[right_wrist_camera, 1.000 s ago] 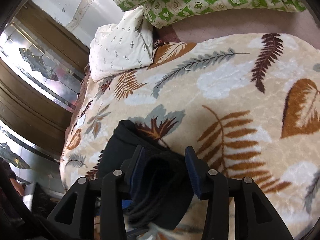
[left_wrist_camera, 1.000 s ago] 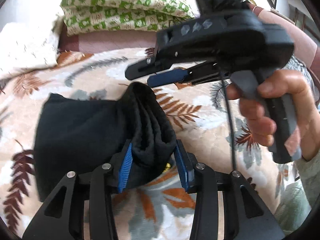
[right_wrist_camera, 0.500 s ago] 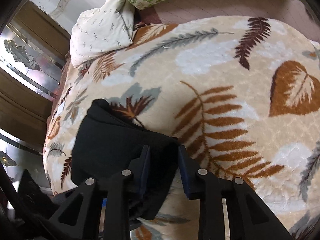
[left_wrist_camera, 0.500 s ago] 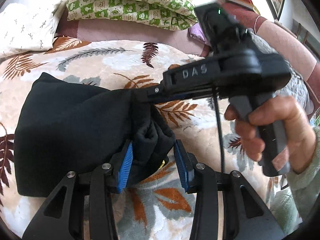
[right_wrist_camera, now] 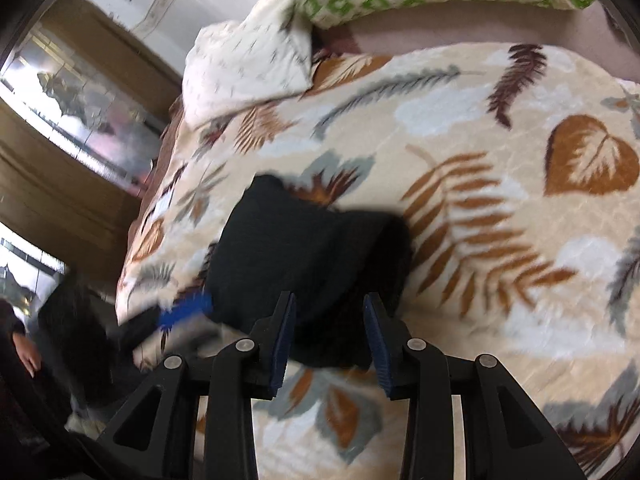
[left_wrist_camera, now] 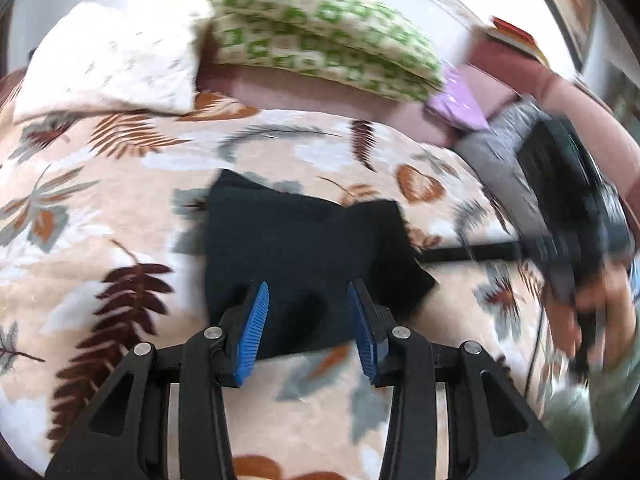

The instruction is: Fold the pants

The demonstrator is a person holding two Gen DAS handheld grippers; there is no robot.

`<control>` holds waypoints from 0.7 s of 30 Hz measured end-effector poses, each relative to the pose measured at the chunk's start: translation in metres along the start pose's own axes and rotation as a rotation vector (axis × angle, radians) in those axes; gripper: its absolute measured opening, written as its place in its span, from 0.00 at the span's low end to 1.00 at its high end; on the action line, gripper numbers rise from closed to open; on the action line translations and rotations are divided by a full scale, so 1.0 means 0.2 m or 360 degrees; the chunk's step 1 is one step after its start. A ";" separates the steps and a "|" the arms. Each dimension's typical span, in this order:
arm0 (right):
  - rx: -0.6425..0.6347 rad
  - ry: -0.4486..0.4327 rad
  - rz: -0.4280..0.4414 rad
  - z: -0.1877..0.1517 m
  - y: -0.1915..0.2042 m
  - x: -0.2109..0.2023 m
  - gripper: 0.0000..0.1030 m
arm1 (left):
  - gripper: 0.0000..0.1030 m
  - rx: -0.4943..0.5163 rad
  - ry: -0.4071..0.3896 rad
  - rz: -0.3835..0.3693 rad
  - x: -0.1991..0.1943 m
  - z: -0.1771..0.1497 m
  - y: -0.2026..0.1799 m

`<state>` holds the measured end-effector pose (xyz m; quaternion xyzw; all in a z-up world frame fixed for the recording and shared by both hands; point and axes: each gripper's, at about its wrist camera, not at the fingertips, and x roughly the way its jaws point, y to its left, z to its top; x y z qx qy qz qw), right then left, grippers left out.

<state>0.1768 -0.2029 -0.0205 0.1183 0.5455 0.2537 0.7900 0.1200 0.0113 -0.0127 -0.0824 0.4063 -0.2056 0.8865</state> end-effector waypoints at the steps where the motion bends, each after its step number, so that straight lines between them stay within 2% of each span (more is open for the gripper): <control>1: -0.0011 0.0014 -0.0009 -0.02 0.02 0.03 0.36 | 0.37 -0.0015 0.0009 0.0026 0.02 0.02 0.02; 5: -0.0034 0.0022 -0.0116 -0.03 0.04 0.11 0.39 | 0.37 0.0041 0.0079 0.0114 0.13 0.03 0.01; 7: -0.0062 0.0006 -0.0146 -0.04 0.03 0.11 0.31 | 0.37 0.0071 0.0104 0.0162 0.17 0.01 0.00; 9: -0.0069 -0.0004 -0.0148 -0.05 0.02 0.09 0.11 | 0.37 0.0048 0.0101 0.0148 0.17 0.00 0.02; 10: -0.0060 -0.0018 -0.0132 -0.06 0.02 0.07 0.10 | 0.37 0.0039 0.0097 0.0136 0.17 0.01 0.03; 13: -0.0019 -0.0059 -0.0088 -0.08 -0.03 0.02 0.09 | 0.37 0.0033 0.0096 0.0120 0.17 0.00 0.03; 18: 0.0068 -0.0027 -0.0049 -0.12 -0.12 0.12 0.08 | 0.37 0.0086 0.0104 0.0162 0.22 -0.05 0.03; 21: 0.0085 -0.0037 -0.0024 -0.13 -0.13 0.11 0.09 | 0.37 0.0113 0.0094 0.0158 0.21 -0.05 0.02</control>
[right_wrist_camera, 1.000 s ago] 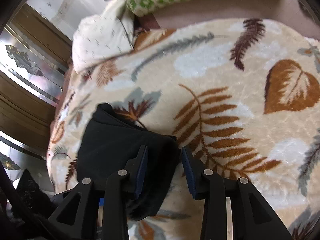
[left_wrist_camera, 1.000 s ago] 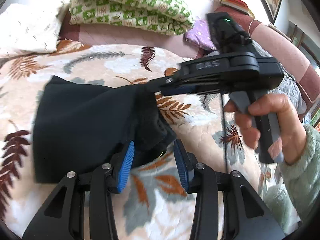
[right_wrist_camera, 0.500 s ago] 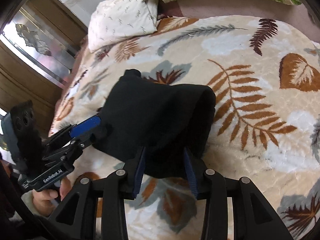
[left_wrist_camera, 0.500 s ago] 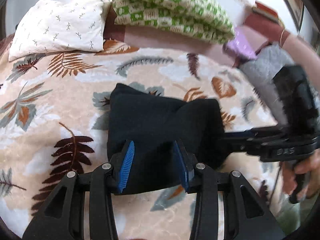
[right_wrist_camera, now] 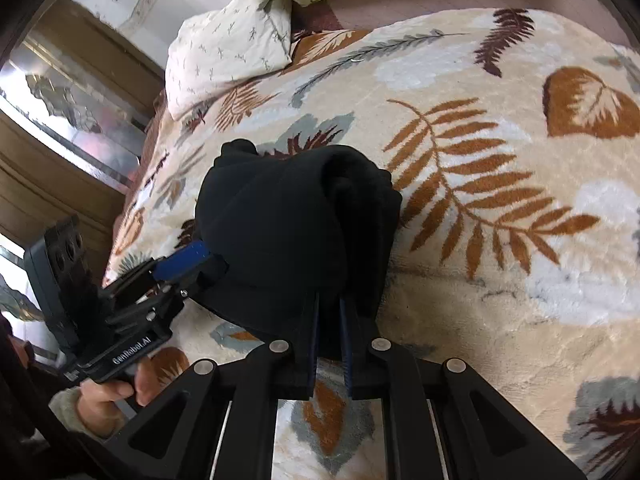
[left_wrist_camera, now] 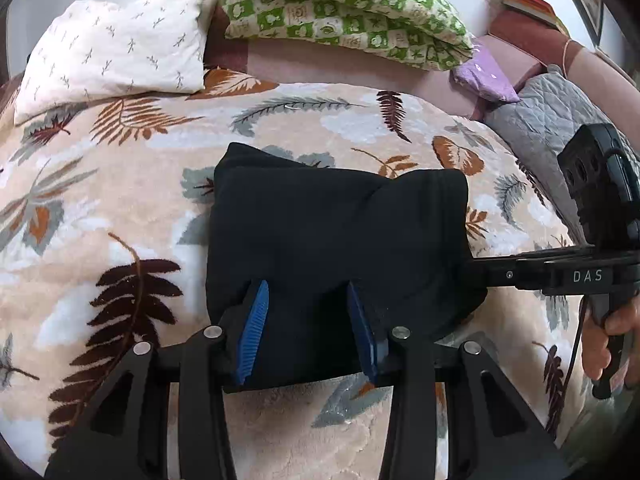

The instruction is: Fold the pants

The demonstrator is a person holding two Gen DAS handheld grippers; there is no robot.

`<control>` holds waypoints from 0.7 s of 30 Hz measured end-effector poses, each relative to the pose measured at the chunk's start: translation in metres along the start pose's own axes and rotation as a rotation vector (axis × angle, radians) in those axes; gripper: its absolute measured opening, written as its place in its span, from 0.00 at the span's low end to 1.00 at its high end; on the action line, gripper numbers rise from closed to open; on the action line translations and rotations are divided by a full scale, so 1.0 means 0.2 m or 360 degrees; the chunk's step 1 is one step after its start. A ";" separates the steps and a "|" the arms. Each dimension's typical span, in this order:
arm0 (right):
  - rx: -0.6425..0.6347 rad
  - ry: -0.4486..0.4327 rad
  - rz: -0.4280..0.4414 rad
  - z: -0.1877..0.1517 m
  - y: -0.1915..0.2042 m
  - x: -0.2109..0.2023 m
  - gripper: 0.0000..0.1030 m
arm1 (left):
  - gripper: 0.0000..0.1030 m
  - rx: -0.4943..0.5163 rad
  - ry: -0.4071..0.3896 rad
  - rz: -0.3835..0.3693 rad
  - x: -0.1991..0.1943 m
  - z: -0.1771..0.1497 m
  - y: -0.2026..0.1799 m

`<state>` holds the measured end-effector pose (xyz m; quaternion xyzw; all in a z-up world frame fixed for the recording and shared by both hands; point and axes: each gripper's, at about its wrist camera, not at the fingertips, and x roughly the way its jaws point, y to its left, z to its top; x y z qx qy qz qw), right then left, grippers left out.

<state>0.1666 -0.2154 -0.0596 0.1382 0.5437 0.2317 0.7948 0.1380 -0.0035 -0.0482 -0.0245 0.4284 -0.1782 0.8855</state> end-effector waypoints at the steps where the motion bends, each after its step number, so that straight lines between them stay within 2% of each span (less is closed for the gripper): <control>1: -0.0008 0.0010 -0.0012 0.00 0.01 -0.01 0.09 | 0.37 0.0001 -0.0001 -0.0013 -0.02 0.01 0.00; 3: 0.0018 -0.0021 -0.0010 0.03 0.02 -0.09 0.27 | 0.37 -0.0017 -0.0035 -0.0064 -0.08 0.05 0.01; 4: 0.0020 -0.0044 -0.0003 0.04 0.03 -0.11 0.30 | 0.37 -0.0023 -0.0064 -0.0080 -0.12 0.07 0.02; 6: 0.0015 -0.0107 -0.0013 0.09 0.04 -0.18 0.32 | 0.37 -0.0044 -0.0130 -0.0103 -0.18 0.14 0.04; 8: 0.0039 -0.0125 -0.0031 0.16 0.05 -0.19 0.34 | 0.37 -0.0076 -0.0140 -0.0108 -0.18 0.21 0.07; 14: 0.0161 -0.0104 -0.0060 0.32 0.03 -0.05 0.35 | 0.37 -0.0175 -0.0002 -0.0074 0.03 0.36 0.16; 16: 0.0195 -0.0116 -0.0046 0.33 0.02 -0.02 0.31 | 0.37 -0.0231 0.0043 -0.0056 0.11 0.38 0.19; 17: 0.0203 -0.0132 -0.0035 0.32 0.02 -0.02 0.13 | 0.37 -0.0256 0.0061 -0.0058 0.14 0.38 0.20; 18: 0.0206 -0.0149 -0.0023 0.31 0.01 -0.03 0.08 | 0.37 -0.0267 0.0077 -0.0049 0.15 0.37 0.21; 21: 0.0212 -0.0207 -0.0026 0.26 -0.02 -0.06 0.06 | 0.37 -0.0277 0.0114 -0.0019 0.22 0.37 0.23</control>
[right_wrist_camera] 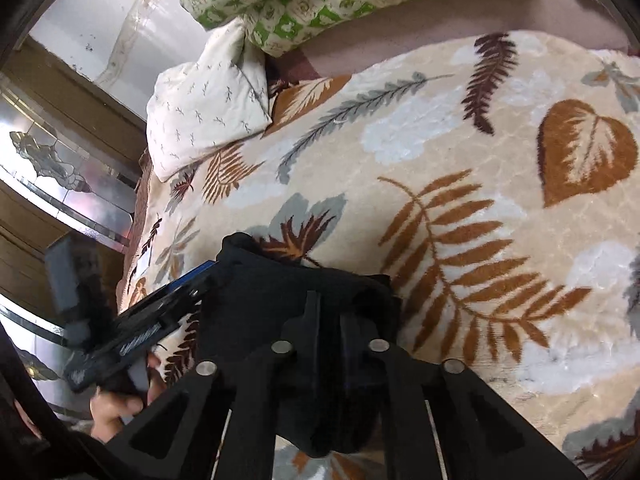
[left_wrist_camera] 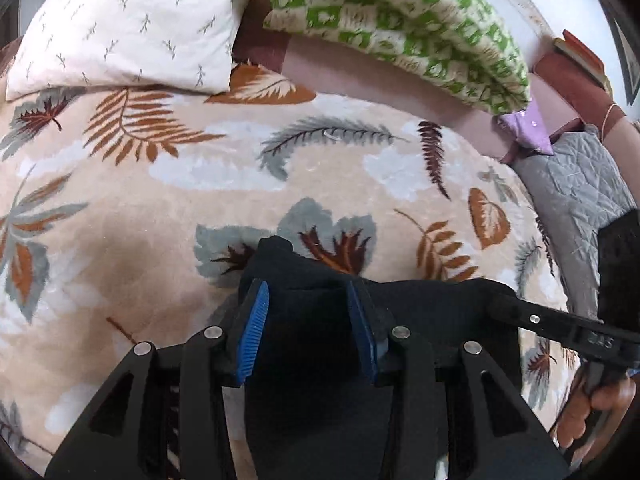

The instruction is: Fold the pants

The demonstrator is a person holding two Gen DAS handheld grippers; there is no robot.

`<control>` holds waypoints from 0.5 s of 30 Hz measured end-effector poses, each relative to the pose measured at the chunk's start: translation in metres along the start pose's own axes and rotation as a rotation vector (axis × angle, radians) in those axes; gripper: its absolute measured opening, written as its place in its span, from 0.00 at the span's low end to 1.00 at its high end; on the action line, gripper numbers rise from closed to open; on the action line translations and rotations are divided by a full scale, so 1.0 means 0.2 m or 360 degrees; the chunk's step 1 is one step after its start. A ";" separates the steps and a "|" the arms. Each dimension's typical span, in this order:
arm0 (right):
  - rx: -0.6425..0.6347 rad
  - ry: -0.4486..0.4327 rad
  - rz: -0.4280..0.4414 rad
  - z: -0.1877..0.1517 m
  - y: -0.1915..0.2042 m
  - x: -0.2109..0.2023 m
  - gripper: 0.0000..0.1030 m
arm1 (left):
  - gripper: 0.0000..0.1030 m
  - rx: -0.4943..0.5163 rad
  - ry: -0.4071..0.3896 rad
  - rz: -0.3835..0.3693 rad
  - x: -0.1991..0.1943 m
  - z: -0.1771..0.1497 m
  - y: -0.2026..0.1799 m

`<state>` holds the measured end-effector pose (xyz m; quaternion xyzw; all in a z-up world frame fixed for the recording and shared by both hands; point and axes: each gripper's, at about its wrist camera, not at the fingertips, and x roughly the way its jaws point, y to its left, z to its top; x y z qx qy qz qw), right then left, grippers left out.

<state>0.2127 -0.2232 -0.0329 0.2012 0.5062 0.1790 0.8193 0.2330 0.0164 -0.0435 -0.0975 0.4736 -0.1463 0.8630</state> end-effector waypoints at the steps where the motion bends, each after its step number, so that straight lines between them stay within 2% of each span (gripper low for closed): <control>1: 0.0033 -0.0004 0.0012 -0.01 -0.03 0.00 0.06 | 0.37 -0.0005 0.0009 0.0013 0.02 0.00 0.01; 5: 0.0079 0.0029 0.0013 -0.05 -0.10 0.10 0.05 | 0.37 0.0000 0.0005 0.0040 0.06 -0.02 0.02; 8: 0.0090 0.0017 0.0027 -0.05 -0.11 0.10 0.06 | 0.37 -0.0015 -0.0021 0.0002 0.04 -0.02 0.04; 9: 0.0084 0.0016 0.0027 -0.05 -0.10 0.10 0.08 | 0.37 -0.0036 -0.0035 -0.0037 0.01 -0.02 0.05; 12: 0.0082 -0.0028 0.0038 -0.04 -0.08 0.00 0.22 | 0.37 -0.0059 -0.0112 -0.0088 -0.11 -0.02 0.06; 15: 0.0022 -0.0055 0.0016 -0.07 -0.04 -0.11 0.24 | 0.37 0.0027 -0.0192 -0.0070 -0.25 -0.08 0.04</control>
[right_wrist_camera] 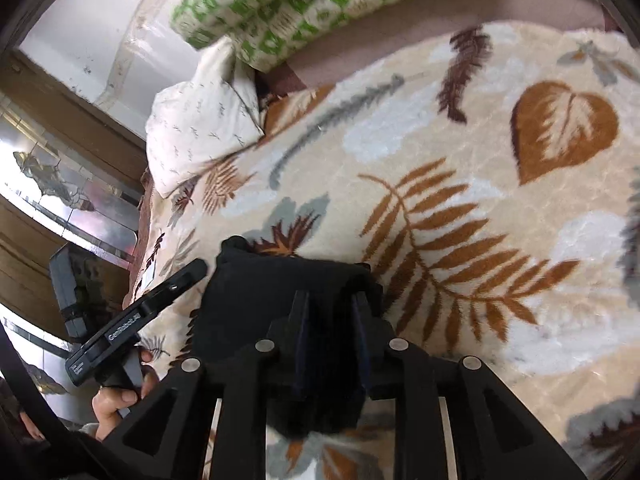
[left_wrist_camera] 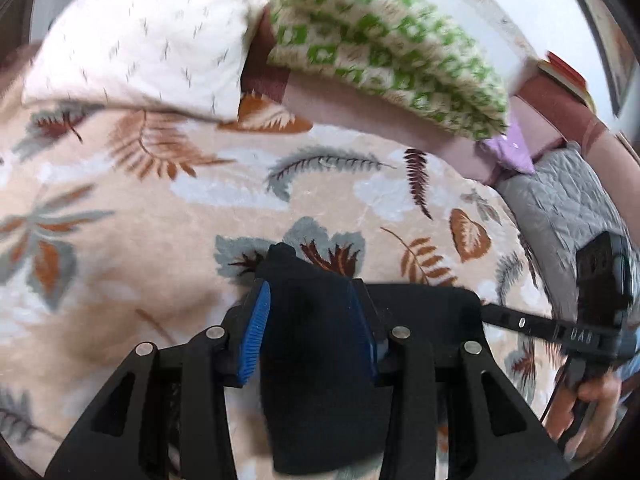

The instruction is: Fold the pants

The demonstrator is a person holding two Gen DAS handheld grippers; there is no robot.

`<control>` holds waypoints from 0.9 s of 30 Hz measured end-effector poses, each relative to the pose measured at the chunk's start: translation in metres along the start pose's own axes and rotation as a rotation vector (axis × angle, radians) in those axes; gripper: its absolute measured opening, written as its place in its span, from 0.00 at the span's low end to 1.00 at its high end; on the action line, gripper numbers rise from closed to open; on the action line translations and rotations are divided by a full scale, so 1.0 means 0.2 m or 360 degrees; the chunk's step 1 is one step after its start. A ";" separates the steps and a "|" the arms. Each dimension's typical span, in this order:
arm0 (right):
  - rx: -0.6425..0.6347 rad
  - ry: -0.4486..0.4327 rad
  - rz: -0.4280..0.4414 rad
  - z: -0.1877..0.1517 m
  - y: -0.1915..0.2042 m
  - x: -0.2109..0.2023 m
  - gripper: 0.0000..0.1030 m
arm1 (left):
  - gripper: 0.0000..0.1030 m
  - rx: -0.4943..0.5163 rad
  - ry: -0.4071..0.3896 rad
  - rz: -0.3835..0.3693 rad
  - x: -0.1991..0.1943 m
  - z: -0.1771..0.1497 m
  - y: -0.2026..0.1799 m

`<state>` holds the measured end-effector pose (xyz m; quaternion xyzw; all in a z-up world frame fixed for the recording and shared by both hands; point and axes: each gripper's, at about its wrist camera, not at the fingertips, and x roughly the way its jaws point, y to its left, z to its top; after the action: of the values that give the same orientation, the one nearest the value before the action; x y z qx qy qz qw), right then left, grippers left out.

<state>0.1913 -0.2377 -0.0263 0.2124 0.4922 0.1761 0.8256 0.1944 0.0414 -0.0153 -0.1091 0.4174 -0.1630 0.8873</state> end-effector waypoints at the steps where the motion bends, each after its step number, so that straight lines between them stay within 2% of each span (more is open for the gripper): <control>1: -0.0018 0.0000 -0.0005 -0.03 0.01 -0.03 0.27 | 0.37 0.0058 -0.0016 0.0015 -0.04 -0.03 -0.02; 2: -0.0029 0.0004 -0.0010 -0.05 0.03 -0.05 0.30 | 0.37 0.0109 -0.0021 0.0031 -0.07 -0.06 -0.05; 5: -0.0085 0.0042 -0.0040 -0.13 0.07 -0.05 0.31 | 0.37 0.0267 -0.0009 0.0090 -0.08 -0.17 -0.13; 7: -0.0123 0.0065 -0.0096 -0.18 0.09 -0.01 0.31 | 0.37 0.0318 0.0059 0.0136 -0.02 -0.24 -0.15; 11: -0.0104 0.0097 -0.0163 -0.23 0.05 0.08 0.31 | 0.37 0.0328 0.0050 0.0203 0.04 -0.31 -0.14; 15: -0.0058 0.0083 -0.0176 -0.26 -0.02 0.14 0.50 | 0.37 0.0343 0.0010 0.0243 0.07 -0.34 -0.15; 23: -0.0087 0.0053 -0.0216 -0.25 0.02 0.11 0.51 | 0.37 0.0296 -0.0022 0.0255 0.00 -0.33 -0.15; 27: -0.0092 0.0005 -0.0208 -0.25 0.05 0.02 0.55 | 0.48 0.0233 -0.0054 0.0276 -0.08 -0.32 -0.13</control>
<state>0.1471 -0.2179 -0.0451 0.1555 0.5011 0.1364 0.8403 0.1294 0.0191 -0.0350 -0.0103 0.3972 -0.1138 0.9106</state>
